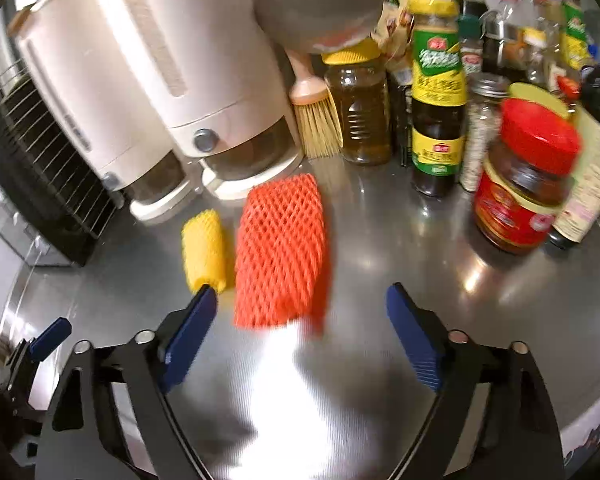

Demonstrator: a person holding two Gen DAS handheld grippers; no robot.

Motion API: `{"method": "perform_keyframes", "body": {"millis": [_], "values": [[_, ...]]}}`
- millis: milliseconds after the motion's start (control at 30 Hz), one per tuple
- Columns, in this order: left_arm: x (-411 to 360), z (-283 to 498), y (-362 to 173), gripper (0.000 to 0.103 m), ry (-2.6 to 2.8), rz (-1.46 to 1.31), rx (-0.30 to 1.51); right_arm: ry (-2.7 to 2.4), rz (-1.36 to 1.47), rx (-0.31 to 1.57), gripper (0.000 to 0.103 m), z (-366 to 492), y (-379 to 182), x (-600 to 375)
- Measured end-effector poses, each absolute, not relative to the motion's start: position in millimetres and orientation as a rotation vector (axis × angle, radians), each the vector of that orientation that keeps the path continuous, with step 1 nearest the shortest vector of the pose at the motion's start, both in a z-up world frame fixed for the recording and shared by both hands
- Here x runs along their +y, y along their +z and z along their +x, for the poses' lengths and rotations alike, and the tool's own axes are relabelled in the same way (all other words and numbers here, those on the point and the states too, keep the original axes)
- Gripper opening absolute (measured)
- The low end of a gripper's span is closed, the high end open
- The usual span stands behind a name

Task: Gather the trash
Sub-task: 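Grasp the yellow foam net with the left tool while the right tool grasps the orange net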

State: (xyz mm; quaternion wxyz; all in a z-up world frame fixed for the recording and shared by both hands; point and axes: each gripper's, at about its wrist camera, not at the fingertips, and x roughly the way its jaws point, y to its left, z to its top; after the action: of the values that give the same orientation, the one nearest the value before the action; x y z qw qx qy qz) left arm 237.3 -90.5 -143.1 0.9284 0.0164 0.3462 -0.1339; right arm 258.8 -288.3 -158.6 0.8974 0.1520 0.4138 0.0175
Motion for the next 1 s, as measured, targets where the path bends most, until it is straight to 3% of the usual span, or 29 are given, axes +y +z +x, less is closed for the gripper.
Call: {"method": "perform_keyframes", "body": {"millis": [467, 633, 800, 900, 1000], "values": [[-136, 322, -173, 0.064, -0.325, 0.059, 0.793, 0.078, 0.415, 0.957, 0.052, 337, -200, -298], [-142, 335, -185, 0.038, -0.342, 0.063, 0.829, 0.095, 0.408, 0.974, 0.032, 345, -209, -294], [-145, 339, -189, 0.027, -0.349, 0.077, 0.836, 0.101, 0.384, 0.969, 0.023, 347, -208, -289], [-146, 337, -187, 0.014, -0.352, 0.087, 0.835, 0.095, 0.356, 0.958, 0.016, 344, -205, -288], [-144, 334, -185, 0.011, -0.350, 0.089, 0.838, 0.086, 0.327, 0.954, 0.014, 339, -201, -284]]}}
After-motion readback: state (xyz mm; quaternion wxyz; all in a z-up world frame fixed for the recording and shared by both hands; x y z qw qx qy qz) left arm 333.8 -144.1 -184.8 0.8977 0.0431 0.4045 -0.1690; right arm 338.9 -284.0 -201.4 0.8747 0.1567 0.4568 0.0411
